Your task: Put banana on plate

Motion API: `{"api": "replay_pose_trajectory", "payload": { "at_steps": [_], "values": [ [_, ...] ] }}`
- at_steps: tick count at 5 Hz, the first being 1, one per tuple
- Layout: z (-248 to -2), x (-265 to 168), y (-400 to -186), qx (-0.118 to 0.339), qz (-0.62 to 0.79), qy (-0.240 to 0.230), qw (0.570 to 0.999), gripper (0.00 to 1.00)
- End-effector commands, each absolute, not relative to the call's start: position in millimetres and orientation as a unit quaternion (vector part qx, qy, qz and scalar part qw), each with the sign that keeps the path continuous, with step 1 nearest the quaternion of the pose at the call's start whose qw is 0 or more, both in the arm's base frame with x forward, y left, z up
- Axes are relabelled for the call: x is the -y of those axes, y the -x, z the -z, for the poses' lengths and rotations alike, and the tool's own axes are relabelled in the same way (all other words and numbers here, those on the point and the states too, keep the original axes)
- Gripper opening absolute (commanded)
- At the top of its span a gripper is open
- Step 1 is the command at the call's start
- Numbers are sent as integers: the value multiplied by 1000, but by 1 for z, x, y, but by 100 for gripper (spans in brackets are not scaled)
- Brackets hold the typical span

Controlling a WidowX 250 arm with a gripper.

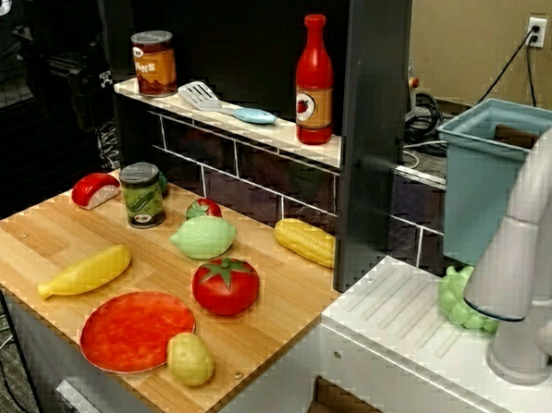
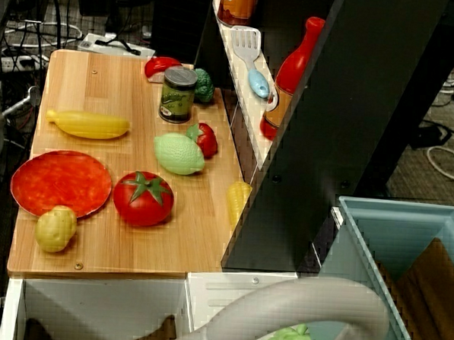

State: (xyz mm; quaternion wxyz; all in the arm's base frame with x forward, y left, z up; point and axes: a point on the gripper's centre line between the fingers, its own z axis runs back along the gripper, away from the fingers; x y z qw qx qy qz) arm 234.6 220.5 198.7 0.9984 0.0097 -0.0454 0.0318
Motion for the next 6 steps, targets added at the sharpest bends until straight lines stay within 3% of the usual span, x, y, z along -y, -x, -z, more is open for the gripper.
{"api": "replay_pose_trajectory", "payload": {
  "at_steps": [1,3,6],
  "values": [
    [-199,-221,-235,45,-32,-10,998,100],
    [-154,-232,-236,34,-39,-21,998,100],
    [-120,-261,-228,50,-41,-22,998,100]
  ]
}}
